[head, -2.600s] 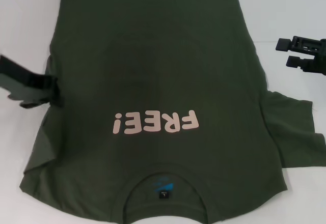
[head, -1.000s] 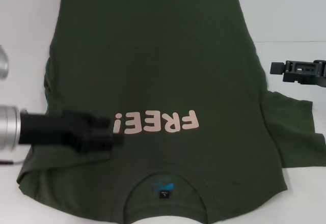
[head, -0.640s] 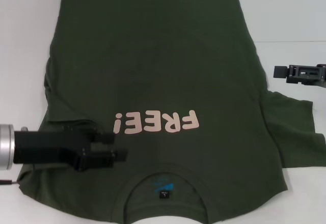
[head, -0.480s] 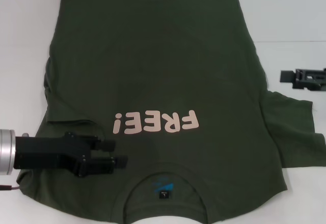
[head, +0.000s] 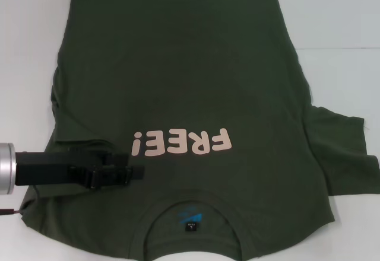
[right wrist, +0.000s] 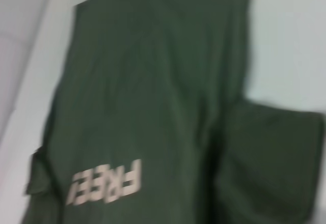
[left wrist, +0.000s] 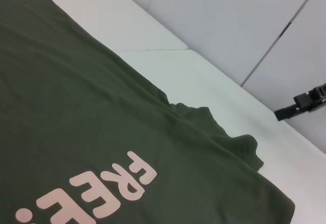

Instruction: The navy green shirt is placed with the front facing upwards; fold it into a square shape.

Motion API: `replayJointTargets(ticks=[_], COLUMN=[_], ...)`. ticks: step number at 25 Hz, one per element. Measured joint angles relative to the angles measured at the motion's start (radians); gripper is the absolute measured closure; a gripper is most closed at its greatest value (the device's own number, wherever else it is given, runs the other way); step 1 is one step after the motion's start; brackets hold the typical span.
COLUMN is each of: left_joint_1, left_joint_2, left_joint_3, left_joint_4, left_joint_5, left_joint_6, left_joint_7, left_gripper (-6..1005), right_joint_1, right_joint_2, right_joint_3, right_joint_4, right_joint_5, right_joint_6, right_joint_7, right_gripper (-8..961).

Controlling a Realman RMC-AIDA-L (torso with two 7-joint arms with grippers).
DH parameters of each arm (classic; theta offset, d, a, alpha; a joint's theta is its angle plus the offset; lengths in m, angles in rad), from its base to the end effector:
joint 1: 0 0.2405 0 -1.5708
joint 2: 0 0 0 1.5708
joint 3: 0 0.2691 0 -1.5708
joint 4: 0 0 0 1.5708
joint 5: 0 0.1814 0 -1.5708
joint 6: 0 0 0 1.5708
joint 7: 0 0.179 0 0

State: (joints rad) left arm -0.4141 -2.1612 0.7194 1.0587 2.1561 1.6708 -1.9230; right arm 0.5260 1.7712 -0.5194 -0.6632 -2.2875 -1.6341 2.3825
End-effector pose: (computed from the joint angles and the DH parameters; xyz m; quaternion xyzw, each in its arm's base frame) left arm -0.2472 0.2985 -0.0240 -0.9021 -0.3799 -0.1780 0.1010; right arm 0.3314 0.3346 0.0908 -0.7299 0.6495 0.1553 0.1461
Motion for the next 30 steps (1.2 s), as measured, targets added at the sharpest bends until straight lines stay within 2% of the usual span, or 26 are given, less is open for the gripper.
replayJointTargets(ticks=[7, 15, 30], left_joint_1=[-0.004, -0.004, -0.004], left_joint_2=[0.0, -0.002, 0.0], left_joint_3=[0.001, 0.0, 0.0], left_joint_4=[-0.011, -0.011, -0.011], left_joint_5=[-0.001, -0.007, -0.009], left_joint_6=[-0.016, -0.017, -0.019], left_joint_7=[-0.003, -0.008, -0.001], left_gripper=[384, 384, 385], right_joint_1=[-0.025, -0.012, 0.04], right_joint_2=[0.018, 0.059, 0.081], right_joint_3=[-0.004, -0.008, -0.013], right_joint_4=[0.0, 0.012, 0.092], right_joint_5=[-0.038, -0.079, -0.126], right_joint_6=[0.079, 0.135, 0.231], right_joint_7=[0.027, 0.03, 0.026], right_gripper=[30, 31, 31])
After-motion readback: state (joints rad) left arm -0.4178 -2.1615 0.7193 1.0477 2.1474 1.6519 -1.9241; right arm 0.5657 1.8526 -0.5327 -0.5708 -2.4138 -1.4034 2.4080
